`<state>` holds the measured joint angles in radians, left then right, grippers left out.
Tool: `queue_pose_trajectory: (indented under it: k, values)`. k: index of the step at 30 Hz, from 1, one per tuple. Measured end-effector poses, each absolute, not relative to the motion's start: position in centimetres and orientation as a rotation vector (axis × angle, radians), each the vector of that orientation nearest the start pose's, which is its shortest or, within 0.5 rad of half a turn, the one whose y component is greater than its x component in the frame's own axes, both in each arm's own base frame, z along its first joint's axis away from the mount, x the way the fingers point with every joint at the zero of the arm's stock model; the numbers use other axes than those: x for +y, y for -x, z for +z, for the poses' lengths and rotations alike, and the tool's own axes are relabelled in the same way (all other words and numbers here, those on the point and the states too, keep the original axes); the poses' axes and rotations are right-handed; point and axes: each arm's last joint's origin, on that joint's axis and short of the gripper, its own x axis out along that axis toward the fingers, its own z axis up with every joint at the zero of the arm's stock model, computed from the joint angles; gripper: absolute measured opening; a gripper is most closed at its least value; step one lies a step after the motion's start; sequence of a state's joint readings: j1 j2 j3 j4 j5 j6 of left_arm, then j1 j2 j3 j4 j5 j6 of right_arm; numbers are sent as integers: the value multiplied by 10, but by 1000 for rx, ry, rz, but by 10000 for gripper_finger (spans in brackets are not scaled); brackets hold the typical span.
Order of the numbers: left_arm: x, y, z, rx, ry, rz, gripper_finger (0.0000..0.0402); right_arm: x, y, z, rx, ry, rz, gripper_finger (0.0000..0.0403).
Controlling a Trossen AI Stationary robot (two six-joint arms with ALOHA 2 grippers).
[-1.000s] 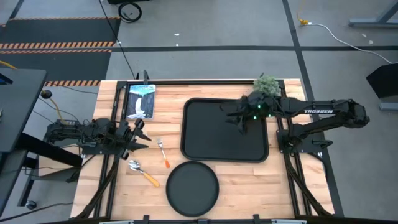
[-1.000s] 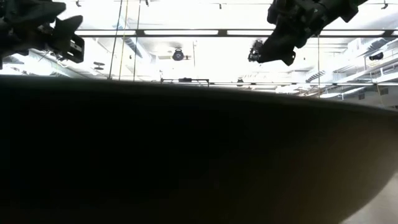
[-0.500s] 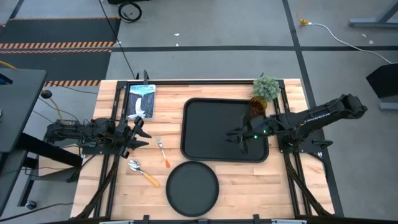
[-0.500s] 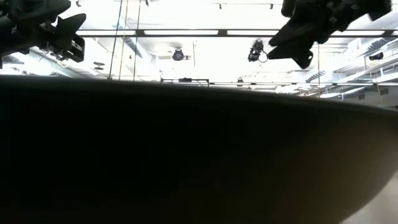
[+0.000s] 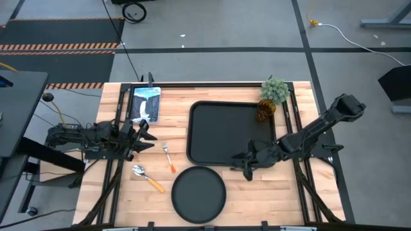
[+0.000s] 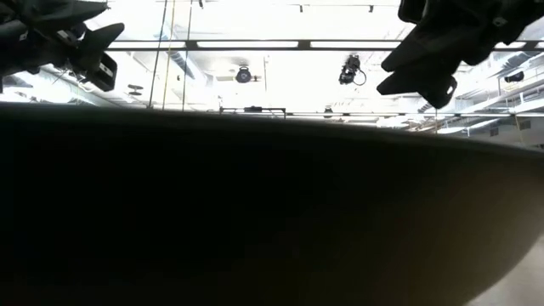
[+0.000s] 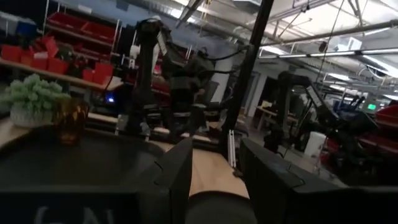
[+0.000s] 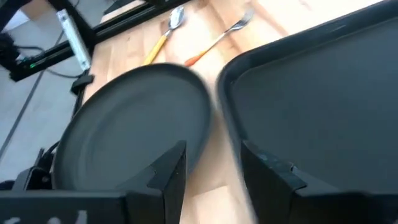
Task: Pick and place plate/cup/fork/spoon on tray
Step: Put the black plate on the black tray
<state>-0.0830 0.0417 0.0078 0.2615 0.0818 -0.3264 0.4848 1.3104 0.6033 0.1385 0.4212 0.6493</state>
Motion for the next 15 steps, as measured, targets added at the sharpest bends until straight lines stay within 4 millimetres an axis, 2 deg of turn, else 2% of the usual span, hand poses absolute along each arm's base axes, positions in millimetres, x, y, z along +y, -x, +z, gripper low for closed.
queue_pose_trajectory:
  k: [9,15]
  values:
    - [-13,-107,178,-59,403,-245,142,141,-243,169,536,-411,-135,158]
    - [-22,-117,163,135,530,-283,142,160,-261,175,646,-401,-175,158]
